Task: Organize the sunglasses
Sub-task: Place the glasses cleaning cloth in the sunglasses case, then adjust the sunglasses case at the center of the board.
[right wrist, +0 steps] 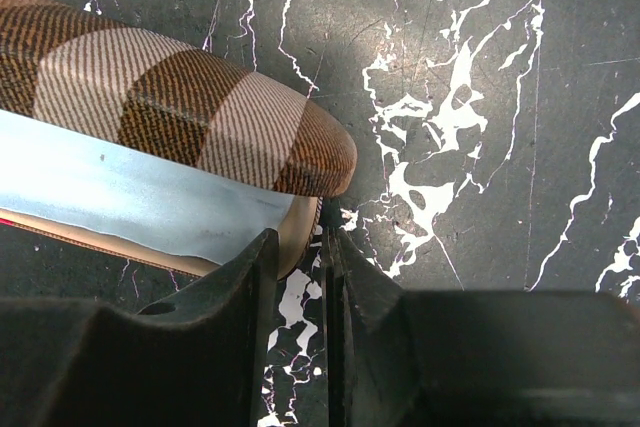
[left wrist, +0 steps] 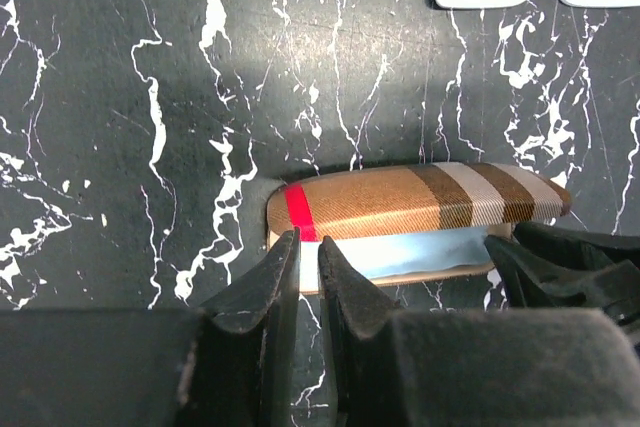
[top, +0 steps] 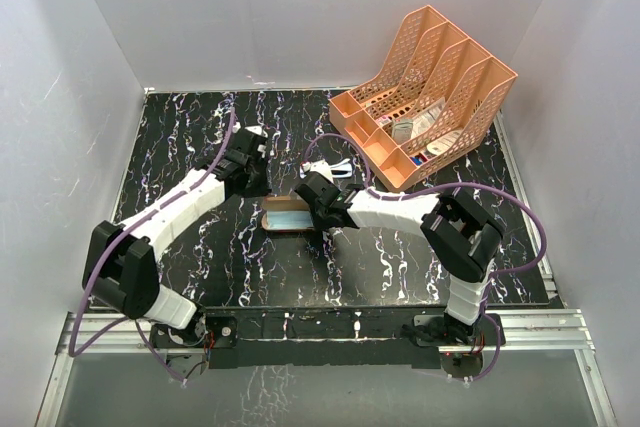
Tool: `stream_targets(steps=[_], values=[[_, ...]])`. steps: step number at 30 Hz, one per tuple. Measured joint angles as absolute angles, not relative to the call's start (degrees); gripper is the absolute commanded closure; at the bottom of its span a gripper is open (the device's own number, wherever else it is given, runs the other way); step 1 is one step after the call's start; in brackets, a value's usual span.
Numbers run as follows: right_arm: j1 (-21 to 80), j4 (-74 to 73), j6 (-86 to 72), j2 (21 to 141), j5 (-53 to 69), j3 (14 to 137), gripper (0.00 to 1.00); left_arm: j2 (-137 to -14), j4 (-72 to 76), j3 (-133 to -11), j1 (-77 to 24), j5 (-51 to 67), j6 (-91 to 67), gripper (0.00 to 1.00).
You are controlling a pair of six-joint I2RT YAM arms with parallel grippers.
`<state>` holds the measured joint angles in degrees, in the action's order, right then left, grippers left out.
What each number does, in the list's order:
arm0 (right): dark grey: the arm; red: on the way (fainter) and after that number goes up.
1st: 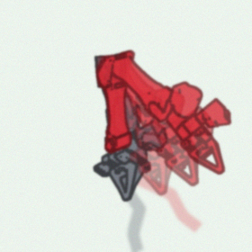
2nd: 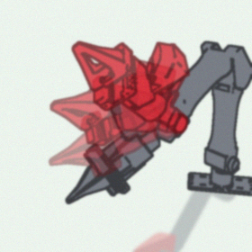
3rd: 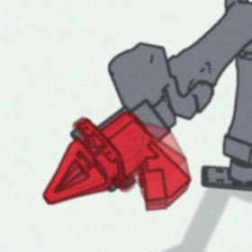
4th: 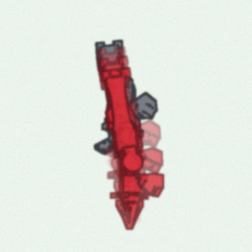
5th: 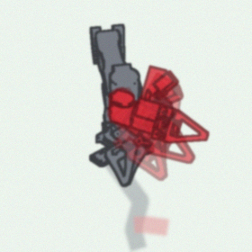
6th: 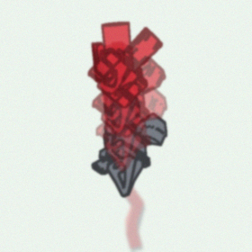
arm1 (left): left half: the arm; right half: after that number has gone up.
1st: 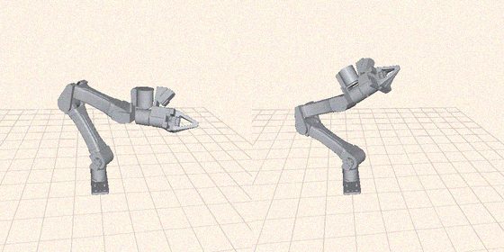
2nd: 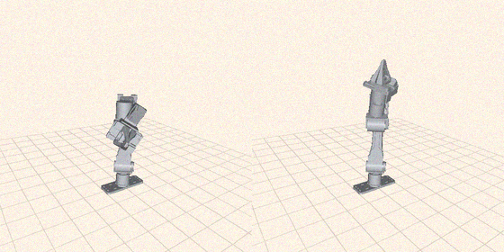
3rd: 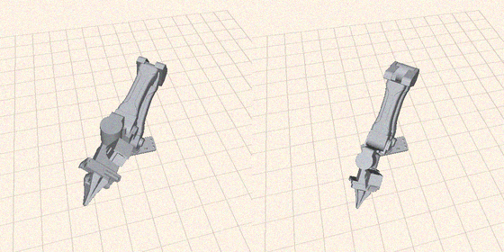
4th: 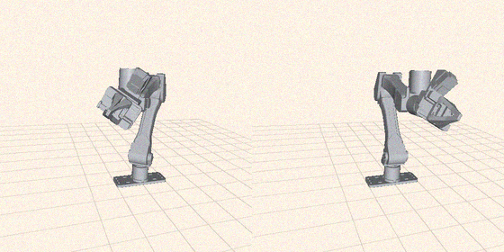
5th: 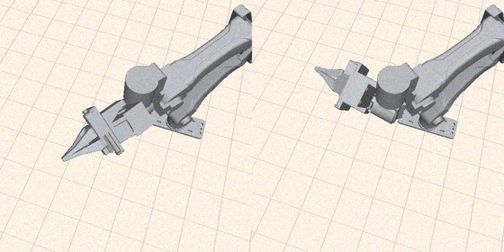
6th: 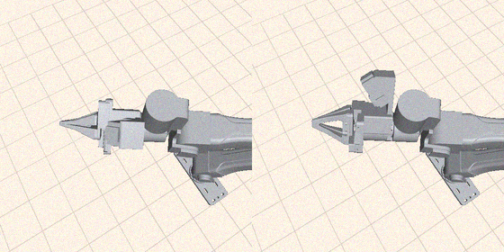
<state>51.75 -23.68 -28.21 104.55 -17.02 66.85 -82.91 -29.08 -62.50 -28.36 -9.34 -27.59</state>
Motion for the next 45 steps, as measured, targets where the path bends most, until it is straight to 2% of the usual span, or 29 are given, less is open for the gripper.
stream_targets(steps=[17,33,45], values=[[51.7,-23.3,-28.4,104.5,-17.0,66.5,0.77,-94.3,-22.3,-64.1,-27.5,-11.9,-24.0,0.87],[51.7,-22.4,-28.4,104.2,-17.1,65.8,0.77,-94.6,-19.3,-60.8,-27.1,-8.0,-24.1,0.88],[51.7,-22.4,-28.3,104.1,-18.0,65.8,0.77,-90.2,-19.6,-58.1,-28.4,-6.9,-25.2,0.88]])
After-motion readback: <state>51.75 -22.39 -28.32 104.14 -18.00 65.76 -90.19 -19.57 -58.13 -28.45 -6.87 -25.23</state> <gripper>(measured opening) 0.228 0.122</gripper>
